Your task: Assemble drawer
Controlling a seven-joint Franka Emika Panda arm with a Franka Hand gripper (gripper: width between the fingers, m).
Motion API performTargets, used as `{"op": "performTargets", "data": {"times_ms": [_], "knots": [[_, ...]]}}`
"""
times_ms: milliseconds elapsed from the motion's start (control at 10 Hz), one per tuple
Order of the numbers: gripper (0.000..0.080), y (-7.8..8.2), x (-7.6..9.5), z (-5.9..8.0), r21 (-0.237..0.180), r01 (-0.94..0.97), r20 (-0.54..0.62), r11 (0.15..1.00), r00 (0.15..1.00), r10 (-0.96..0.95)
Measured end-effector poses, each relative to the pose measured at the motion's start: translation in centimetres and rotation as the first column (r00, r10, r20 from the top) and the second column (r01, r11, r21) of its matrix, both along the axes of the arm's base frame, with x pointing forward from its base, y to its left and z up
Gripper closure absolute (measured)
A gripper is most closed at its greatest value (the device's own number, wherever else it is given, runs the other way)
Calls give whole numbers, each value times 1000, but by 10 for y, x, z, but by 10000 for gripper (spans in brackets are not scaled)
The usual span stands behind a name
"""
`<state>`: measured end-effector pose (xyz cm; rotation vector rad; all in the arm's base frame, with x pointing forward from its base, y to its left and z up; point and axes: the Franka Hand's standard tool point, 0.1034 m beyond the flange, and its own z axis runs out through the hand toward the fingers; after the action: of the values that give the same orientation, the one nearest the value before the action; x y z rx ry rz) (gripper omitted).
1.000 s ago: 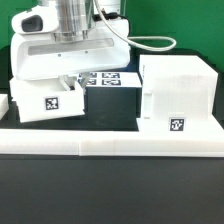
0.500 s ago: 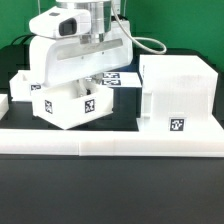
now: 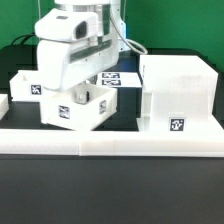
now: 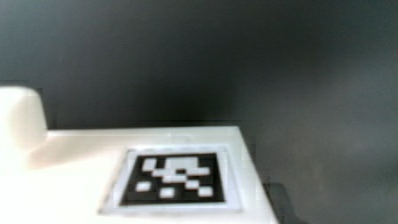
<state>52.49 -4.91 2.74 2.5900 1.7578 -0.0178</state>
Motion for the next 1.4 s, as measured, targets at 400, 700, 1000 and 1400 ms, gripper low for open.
{"op": "performTargets", "data": {"times_ms": [400,700,1000,1400], "knots": [[757,-3,0,-1,-17,-237,-14,971,972,236],[757,0,0,-3,-25,-324,-25,946,946,323],[757,22,13,-4,-10,-278,-26,961,960,277],[757,24,13,-6,-15,-252,-2,968,968,252]]}}
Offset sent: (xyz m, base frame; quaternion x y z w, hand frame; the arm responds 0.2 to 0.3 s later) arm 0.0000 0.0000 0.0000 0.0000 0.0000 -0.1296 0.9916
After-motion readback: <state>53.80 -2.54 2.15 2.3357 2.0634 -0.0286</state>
